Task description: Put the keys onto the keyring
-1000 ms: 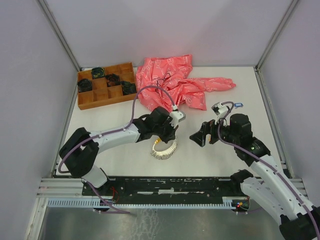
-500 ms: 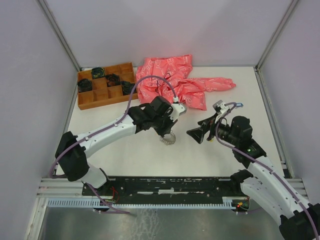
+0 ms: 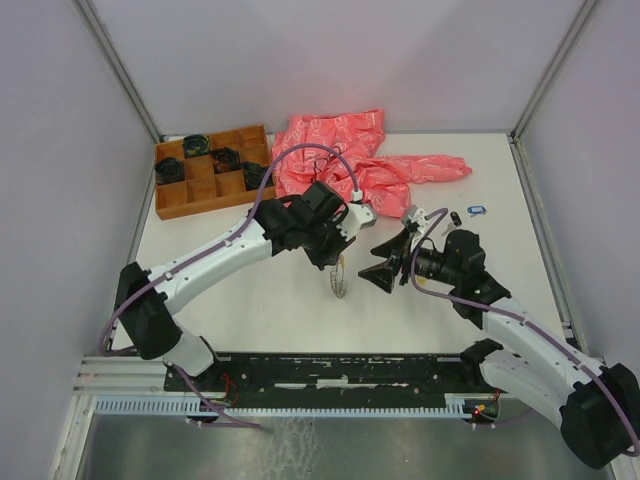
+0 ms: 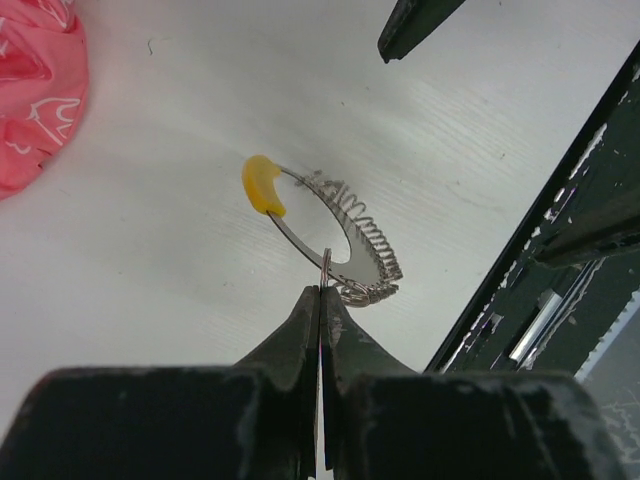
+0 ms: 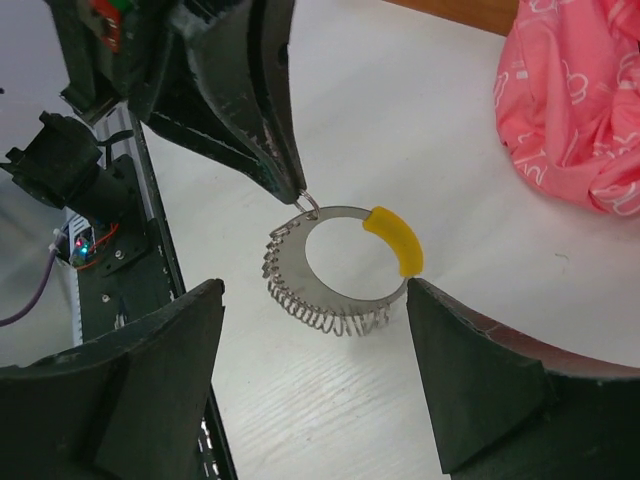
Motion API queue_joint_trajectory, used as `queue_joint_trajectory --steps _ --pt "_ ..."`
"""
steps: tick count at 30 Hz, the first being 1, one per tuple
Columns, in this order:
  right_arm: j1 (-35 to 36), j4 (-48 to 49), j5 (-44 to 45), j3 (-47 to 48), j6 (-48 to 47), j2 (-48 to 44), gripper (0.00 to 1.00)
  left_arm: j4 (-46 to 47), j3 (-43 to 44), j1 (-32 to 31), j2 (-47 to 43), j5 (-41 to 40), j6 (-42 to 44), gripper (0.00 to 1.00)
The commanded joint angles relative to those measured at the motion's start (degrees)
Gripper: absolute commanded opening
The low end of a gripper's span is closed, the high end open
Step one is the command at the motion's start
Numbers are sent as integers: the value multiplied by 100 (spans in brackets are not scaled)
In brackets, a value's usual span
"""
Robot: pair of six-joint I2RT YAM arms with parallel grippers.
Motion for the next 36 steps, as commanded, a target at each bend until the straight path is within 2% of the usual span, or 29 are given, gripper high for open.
queue_joint_trajectory --steps 1,6,10,14,21,27,36 --pt "208 977 -207 -93 -453 48 82 -206 233 -30 15 191 369 3" --pt "346 1303 -125 -82 -695 213 76 -100 164 -30 -145 379 431 3" --pt "408 1810 -137 -120 -587 373 75 32 81 -27 -318 592 508 3" --pt "420 2513 -245 -305 -495 503 77 94 -33 -32 -490 682 609 3" --pt "481 3027 -694 -322 -631 772 70 136 -164 -31 -685 922 825 3" --pt "661 2643 -1102 -57 -986 908 54 172 -140 -27 -803 1087 915 3" --pt "857 2216 -1210 281 -1420 1089 47 206 -148 -30 -859 1176 938 3"
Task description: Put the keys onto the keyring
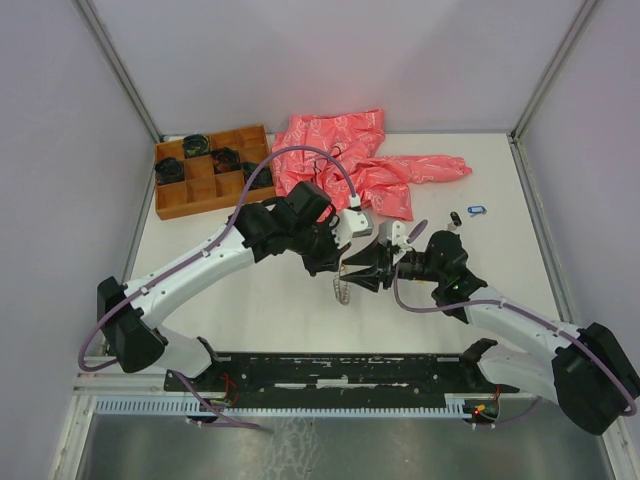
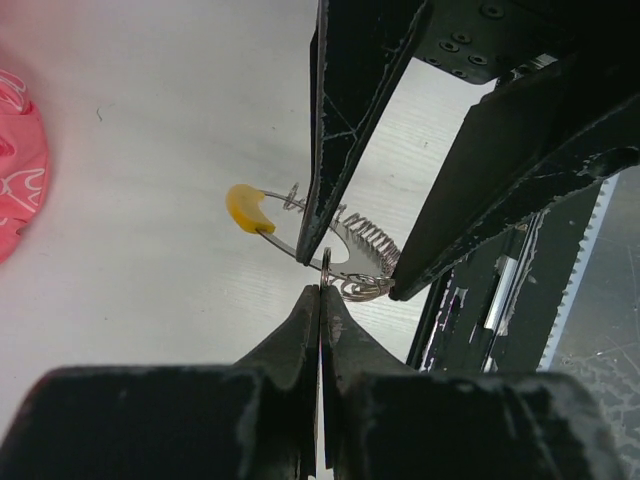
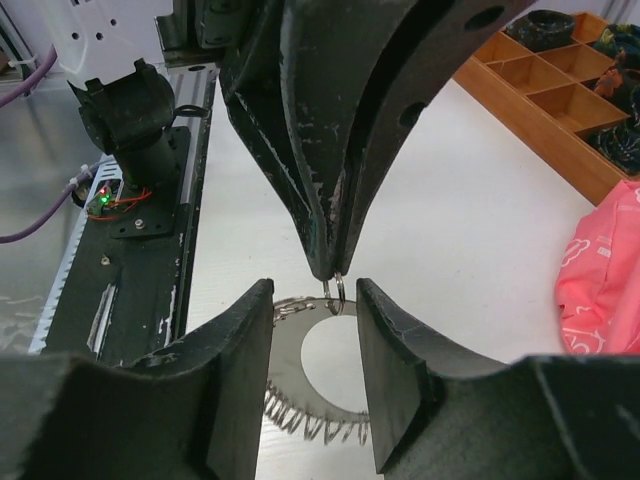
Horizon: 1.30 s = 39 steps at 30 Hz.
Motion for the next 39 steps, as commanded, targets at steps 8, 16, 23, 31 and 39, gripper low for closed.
queue_joint_trajectory --steps 8,16,23,31,39 --pt "100 -306 -346 541 -369 106 34 287 22 -27 -325 334 305 3" --pt "106 -488 -315 566 -436 215 21 283 -13 -29 -377 419 334 3" --pt "121 -340 -253 569 -294 181 1 538 -186 -30 -439 346 122 10" --pt "114 573 83 341 288 63 1 2899 -1666 249 -1721 147 -1092 35" --pt "115 1546 440 115 803 94 1 5520 -3384 1292 -2606 1541 -2454 41"
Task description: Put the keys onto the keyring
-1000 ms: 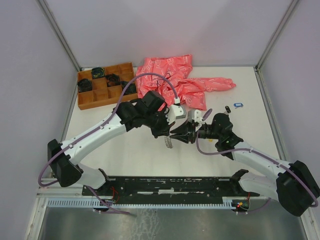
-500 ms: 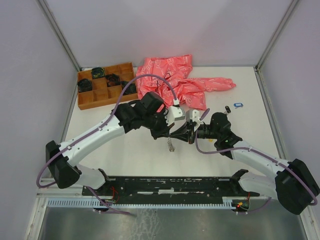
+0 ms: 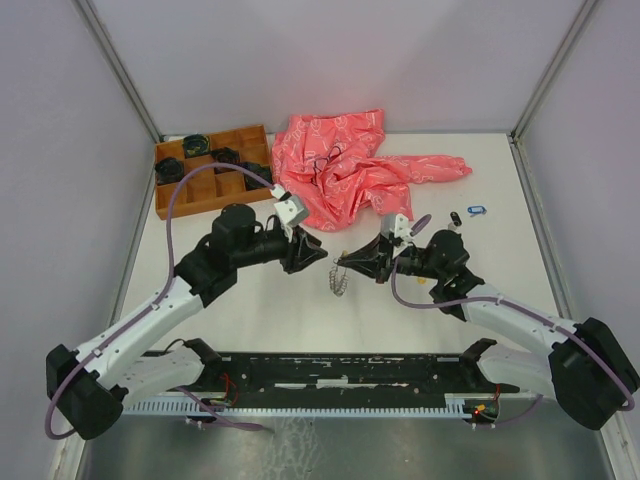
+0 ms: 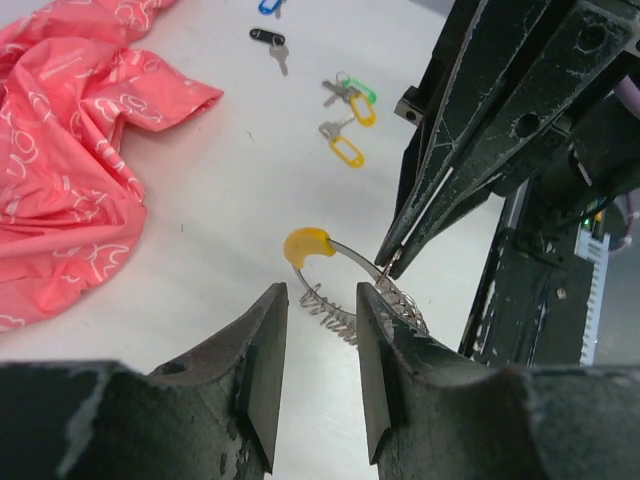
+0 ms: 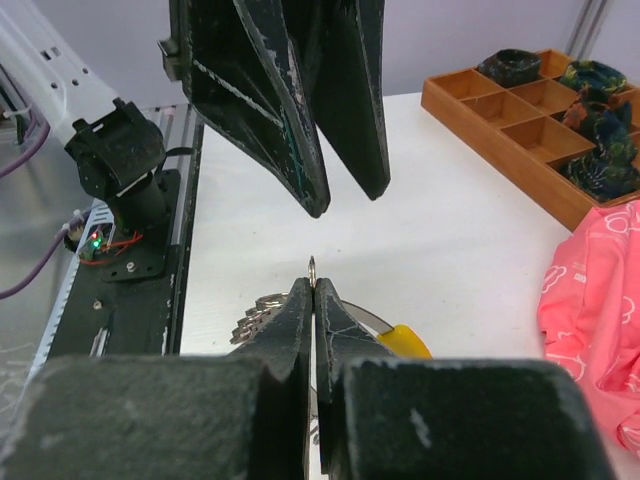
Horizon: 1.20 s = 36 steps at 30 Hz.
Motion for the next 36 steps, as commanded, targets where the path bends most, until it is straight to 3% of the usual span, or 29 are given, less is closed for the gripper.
queue_joint_trajectory --steps 1,5,12,36 --pt "29 1267 268 -108 525 -64 1 2139 -638 343 -197 965 -1129 41" --pt "29 1970 453 -228 931 51 1 3202 -1211 458 -300 1161 -1551 41" --pt "34 2266 633 -295 1127 83 1 4471 -1846 529 -376 1380 -1870 41" --pt "37 2564 306 -169 1635 130 1 4985 -1774 526 109 1733 -1346 41"
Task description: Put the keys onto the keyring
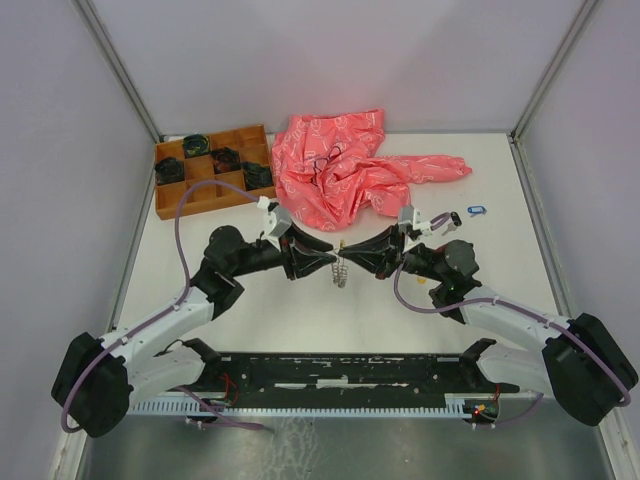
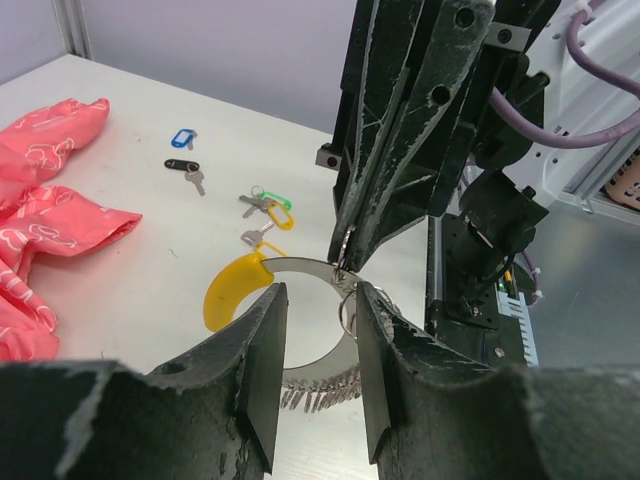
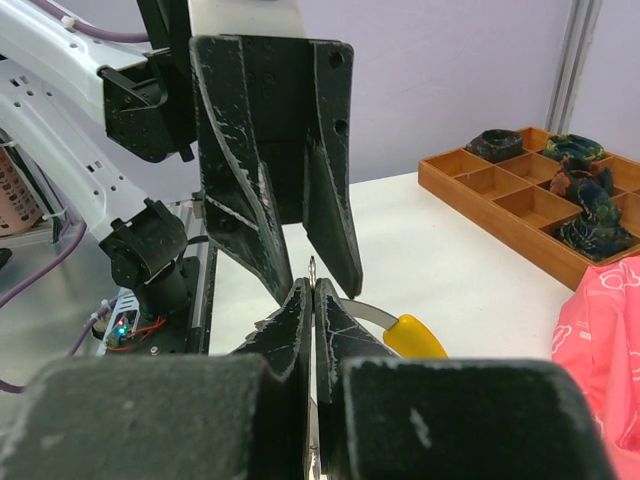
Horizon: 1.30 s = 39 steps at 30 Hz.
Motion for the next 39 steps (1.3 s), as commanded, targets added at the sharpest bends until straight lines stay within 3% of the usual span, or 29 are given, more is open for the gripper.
queue_joint_trajectory --steps 1,15,25,30,32,39 --pt "30 597 -190 144 210 2 1 325 204 22 94 195 241 39" --pt "31 896 -390 241 492 224 1 434 305 24 175 555 312 32" --pt "37 876 -602 271 582 261 1 420 423 20 287 705 312 20" --pt "30 781 -725 318 595 293 1 383 476 18 245 829 340 9" --pt "29 701 -758 327 564 293 1 331 494 20 201 858 366 3" --pt "29 -184 -791 386 34 -14 8 -630 710 19 92 685 664 3"
